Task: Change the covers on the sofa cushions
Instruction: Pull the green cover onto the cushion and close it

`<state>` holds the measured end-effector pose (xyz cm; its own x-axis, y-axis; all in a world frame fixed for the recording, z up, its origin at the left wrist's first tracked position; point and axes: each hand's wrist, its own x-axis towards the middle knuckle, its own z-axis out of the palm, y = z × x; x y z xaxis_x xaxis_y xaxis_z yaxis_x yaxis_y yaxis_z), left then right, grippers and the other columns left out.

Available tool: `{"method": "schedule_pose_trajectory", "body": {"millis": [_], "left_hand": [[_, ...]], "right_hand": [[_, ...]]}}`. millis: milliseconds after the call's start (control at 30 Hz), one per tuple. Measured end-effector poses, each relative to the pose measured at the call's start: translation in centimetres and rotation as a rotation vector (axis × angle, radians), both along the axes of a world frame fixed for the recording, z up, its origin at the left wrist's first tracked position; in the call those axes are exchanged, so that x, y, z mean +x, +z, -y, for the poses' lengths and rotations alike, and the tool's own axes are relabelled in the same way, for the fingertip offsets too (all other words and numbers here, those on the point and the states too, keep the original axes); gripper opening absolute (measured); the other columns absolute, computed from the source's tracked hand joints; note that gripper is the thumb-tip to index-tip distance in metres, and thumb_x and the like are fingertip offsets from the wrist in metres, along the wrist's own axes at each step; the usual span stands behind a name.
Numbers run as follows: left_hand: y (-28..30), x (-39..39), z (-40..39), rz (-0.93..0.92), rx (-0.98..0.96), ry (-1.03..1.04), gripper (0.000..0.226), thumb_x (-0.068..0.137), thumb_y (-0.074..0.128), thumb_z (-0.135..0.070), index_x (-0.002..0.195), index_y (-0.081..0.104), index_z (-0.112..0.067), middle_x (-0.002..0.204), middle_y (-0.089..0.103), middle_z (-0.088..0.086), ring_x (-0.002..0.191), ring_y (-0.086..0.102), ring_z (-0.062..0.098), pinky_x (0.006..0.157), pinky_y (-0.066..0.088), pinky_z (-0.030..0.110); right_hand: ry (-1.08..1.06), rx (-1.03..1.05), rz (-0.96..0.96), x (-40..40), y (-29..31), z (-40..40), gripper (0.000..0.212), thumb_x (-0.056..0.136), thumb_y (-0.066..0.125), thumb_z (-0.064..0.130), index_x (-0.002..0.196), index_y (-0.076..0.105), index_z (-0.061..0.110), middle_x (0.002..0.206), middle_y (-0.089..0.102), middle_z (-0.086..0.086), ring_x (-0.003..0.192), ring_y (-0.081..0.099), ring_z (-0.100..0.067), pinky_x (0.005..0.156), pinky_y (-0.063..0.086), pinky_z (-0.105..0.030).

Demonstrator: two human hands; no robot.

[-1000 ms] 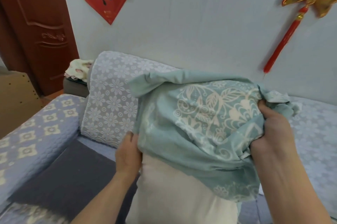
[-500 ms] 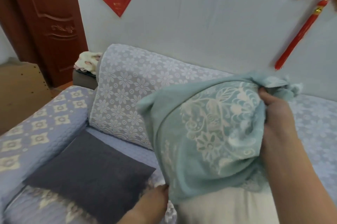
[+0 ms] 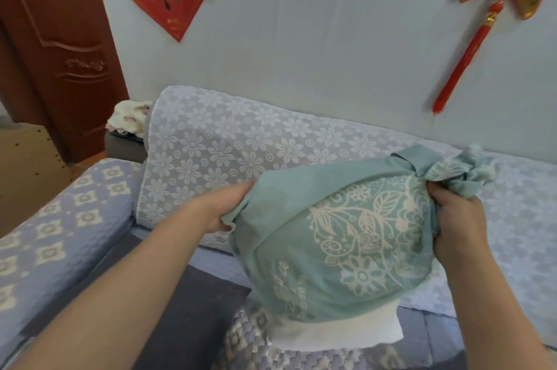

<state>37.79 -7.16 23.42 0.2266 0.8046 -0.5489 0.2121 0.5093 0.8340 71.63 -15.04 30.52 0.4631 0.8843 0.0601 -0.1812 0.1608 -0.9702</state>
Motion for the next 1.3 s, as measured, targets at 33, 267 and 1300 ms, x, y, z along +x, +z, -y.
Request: {"method": "schedule_pose_trajectory", "body": {"millis": [33,267,1300], "left_hand": [[0.5,1.0,-0.6,-0.067,0.042,-0.029,0.043,0.098,0.052,-0.057,0.099,0.073,-0.020,0.089,0.076,-0.005,0.080,0.064,0.012,0.077,0.048,0.031],[3.4,0.3,-4.2,-0.225,0.620,0.376,0.013,0.097,0.066,-0.025,0.098,0.073,-0.015,0.096,0.073,0.004,0.092,0.069,0.025,0.081,0.055,0.039],[-14.4,10.9,11.0,-0.207,0.032,0.023,0.039,0.105,0.048,-0.032,0.143,0.046,-0.024,0.140,0.054,0.007,0.118,0.058,0.025,0.100,0.047,0.036]], "right_hand": [[-0.013,0.008,0.006,0.6,0.2,0.0,0.016,0.097,0.060,0.012,0.100,0.073,0.020,0.092,0.078,0.004,0.088,0.075,-0.017,0.064,0.061,-0.030],[-0.117,0.037,-0.012,3.7,-0.6,2.1,0.015,0.095,0.063,0.012,0.101,0.073,0.021,0.096,0.078,0.003,0.096,0.073,-0.022,0.075,0.063,-0.035],[-0.284,0.009,0.305,3.4,1.0,1.5,0.008,0.083,0.079,0.028,0.086,0.073,0.022,0.092,0.075,0.006,0.092,0.072,-0.015,0.088,0.059,-0.042]]}}
